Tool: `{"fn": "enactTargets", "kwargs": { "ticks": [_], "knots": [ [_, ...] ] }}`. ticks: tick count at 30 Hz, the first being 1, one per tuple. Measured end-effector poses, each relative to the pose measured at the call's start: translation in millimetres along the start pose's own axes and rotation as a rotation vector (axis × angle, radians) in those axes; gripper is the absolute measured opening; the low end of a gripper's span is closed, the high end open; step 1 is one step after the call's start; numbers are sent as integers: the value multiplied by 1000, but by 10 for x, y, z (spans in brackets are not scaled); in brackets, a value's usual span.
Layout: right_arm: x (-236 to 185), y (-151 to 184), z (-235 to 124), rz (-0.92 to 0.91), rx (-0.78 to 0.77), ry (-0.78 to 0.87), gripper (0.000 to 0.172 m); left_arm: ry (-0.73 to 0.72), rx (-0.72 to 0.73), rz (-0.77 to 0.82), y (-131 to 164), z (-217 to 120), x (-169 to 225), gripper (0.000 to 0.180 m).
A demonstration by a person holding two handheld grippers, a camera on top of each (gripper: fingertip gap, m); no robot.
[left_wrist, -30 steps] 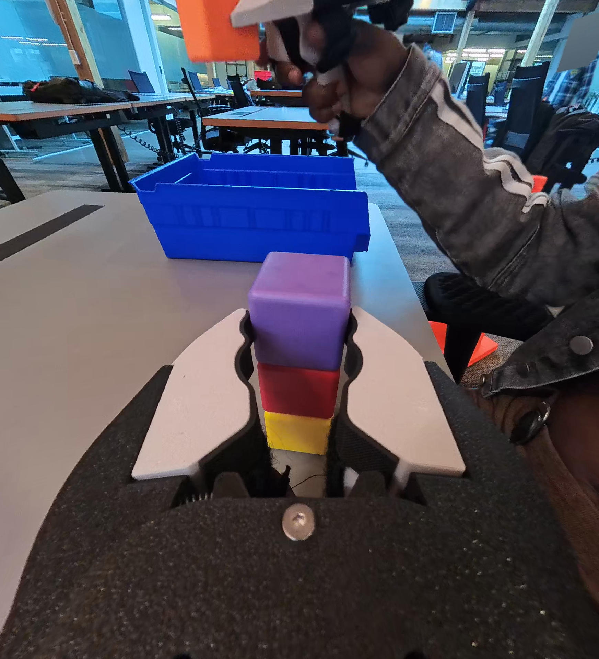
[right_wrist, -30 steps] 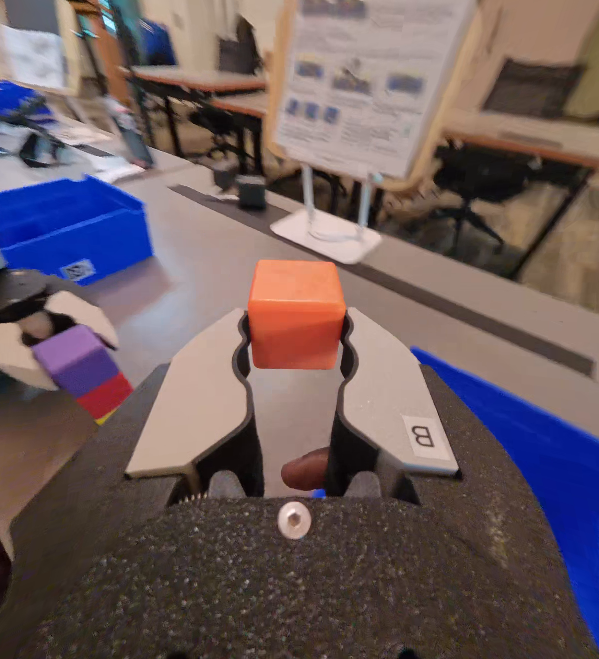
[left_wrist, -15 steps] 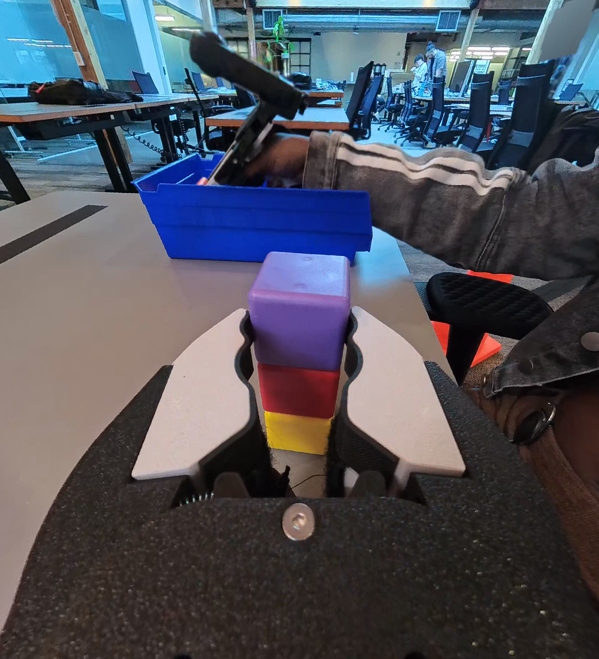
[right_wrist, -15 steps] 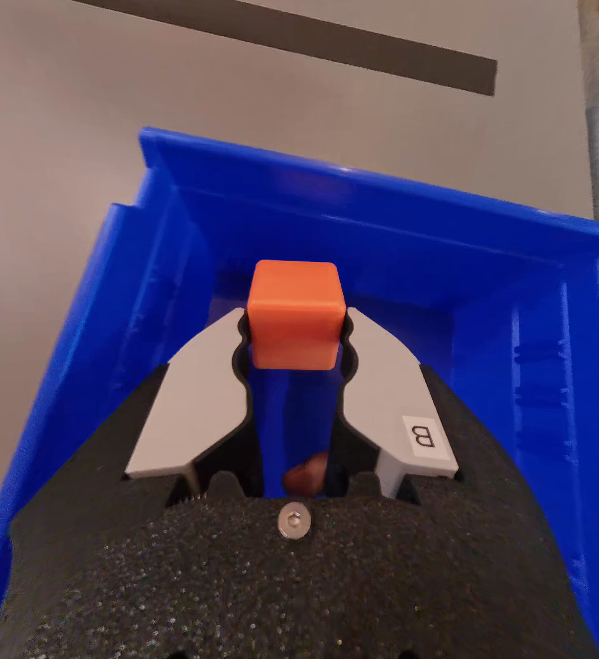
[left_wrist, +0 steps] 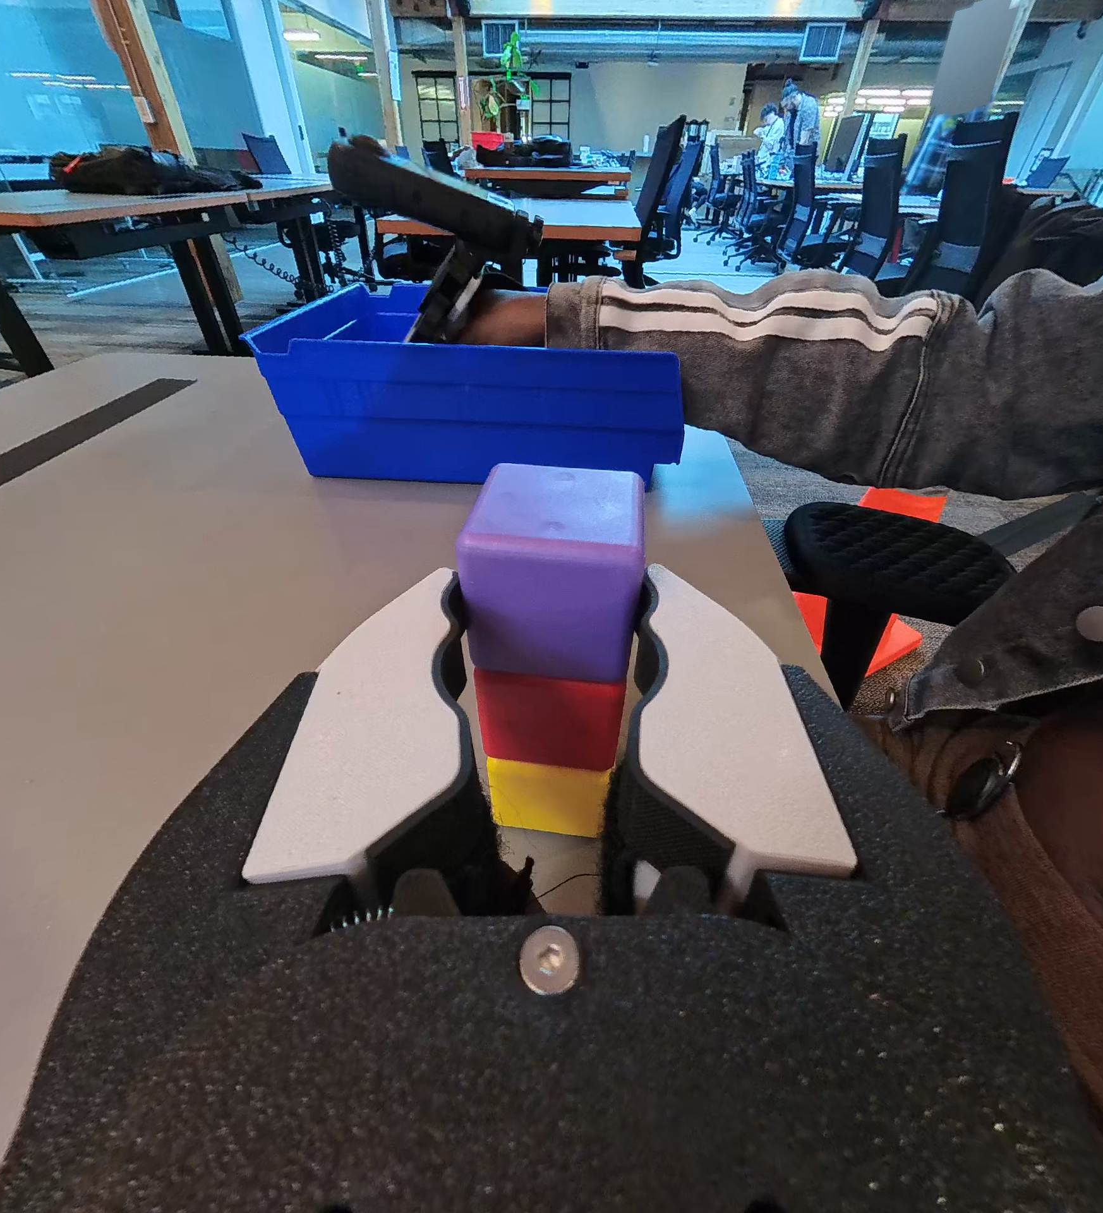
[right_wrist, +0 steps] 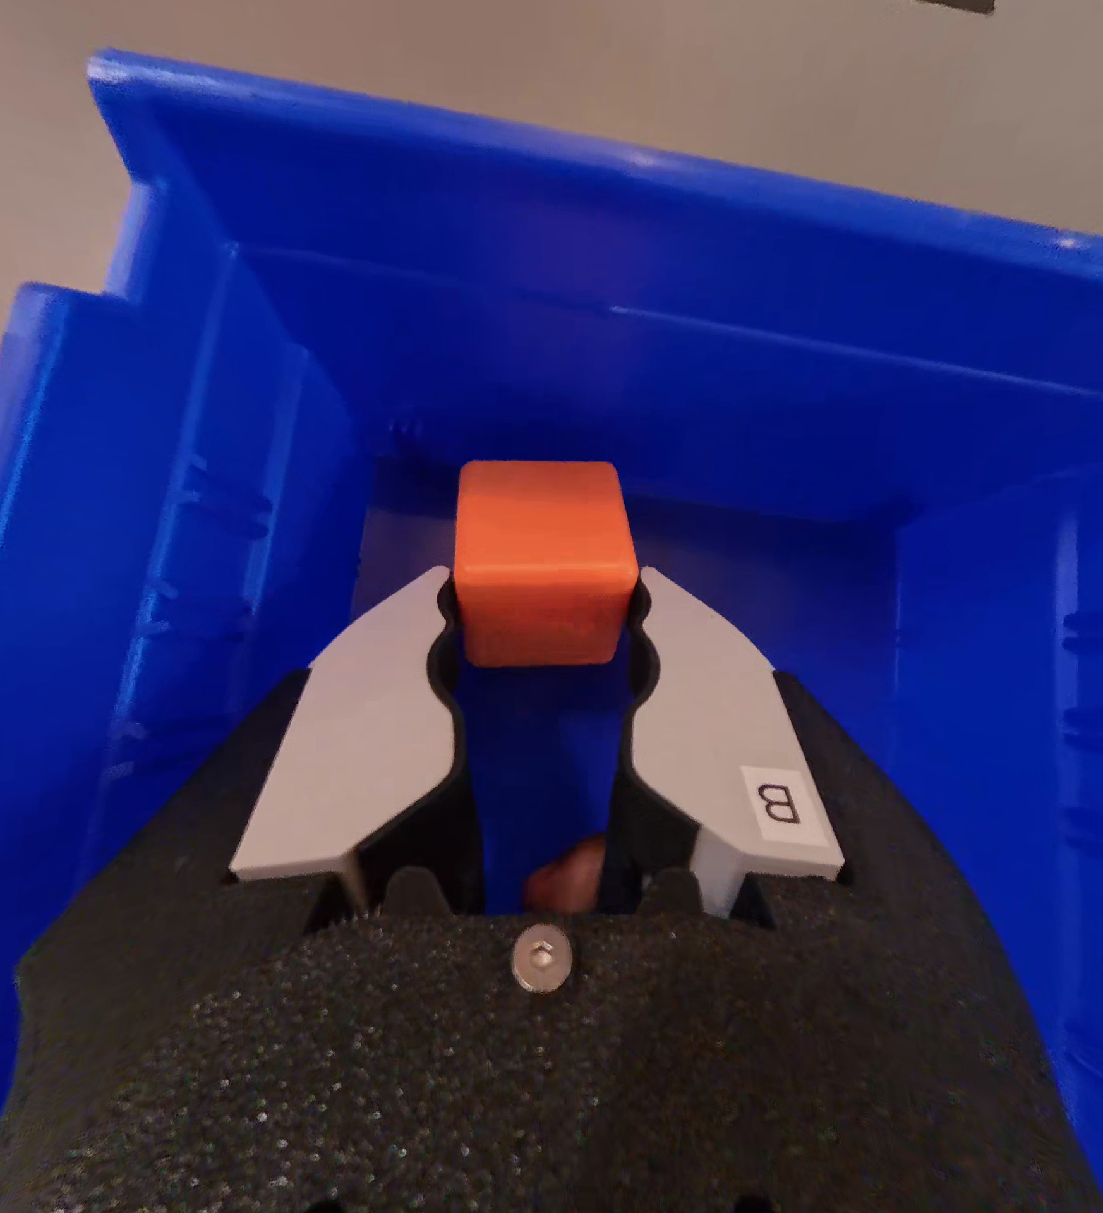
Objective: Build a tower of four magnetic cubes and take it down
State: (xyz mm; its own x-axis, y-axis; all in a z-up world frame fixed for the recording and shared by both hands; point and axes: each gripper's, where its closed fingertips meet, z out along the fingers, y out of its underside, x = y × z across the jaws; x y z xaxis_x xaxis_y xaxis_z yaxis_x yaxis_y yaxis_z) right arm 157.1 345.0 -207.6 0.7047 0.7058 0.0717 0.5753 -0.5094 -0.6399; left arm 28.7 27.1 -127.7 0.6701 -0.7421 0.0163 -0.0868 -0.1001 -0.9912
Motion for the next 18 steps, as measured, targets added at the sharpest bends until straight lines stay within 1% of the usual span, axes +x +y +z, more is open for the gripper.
{"fn": "enactTargets", "kwargs": {
  "ticks": [2, 4, 6, 7, 9, 11, 13, 14, 15, 16, 18],
  "knots": [
    [-11, 42, 11, 8, -21, -16, 51, 0, 0, 0, 0, 1, 1, 49],
    [-15, 36, -19, 25, -13, -32, 58, 1, -1, 2, -1, -1, 2, 49],
    [16, -103, -166, 62, 82, -43, 70, -1, -10, 14, 6, -7, 8, 49],
    [21, -210, -287, 89, 158, -62, 75, 1, -15, 26, 11, -9, 17, 56],
    [24, -477, -655, 157, 361, -114, 79, 4, -20, 31, 3, -16, 25, 76],
    [-55, -772, -1204, 203, 618, -210, 80, 5, -20, 29, -17, -38, 19, 88],
    [-295, -990, -1853, 183, 865, -358, 78, 3, -30, 32, 5, -63, 5, 92],
    [-480, -1045, -2150, 147, 956, -439, 76, 3, -41, 30, 39, -69, -3, 92],
    [-709, -1060, -2393, 92, 1013, -523, 76, 4, -58, 26, 84, -66, -9, 93],
    [-972, -1040, -2573, 22, 1032, -607, 76, 3, -77, 21, 132, -55, -17, 93],
    [-1567, -895, -2773, -159, 995, -772, 78, 1, -115, 20, 223, -18, -19, 93]
  ]
}}
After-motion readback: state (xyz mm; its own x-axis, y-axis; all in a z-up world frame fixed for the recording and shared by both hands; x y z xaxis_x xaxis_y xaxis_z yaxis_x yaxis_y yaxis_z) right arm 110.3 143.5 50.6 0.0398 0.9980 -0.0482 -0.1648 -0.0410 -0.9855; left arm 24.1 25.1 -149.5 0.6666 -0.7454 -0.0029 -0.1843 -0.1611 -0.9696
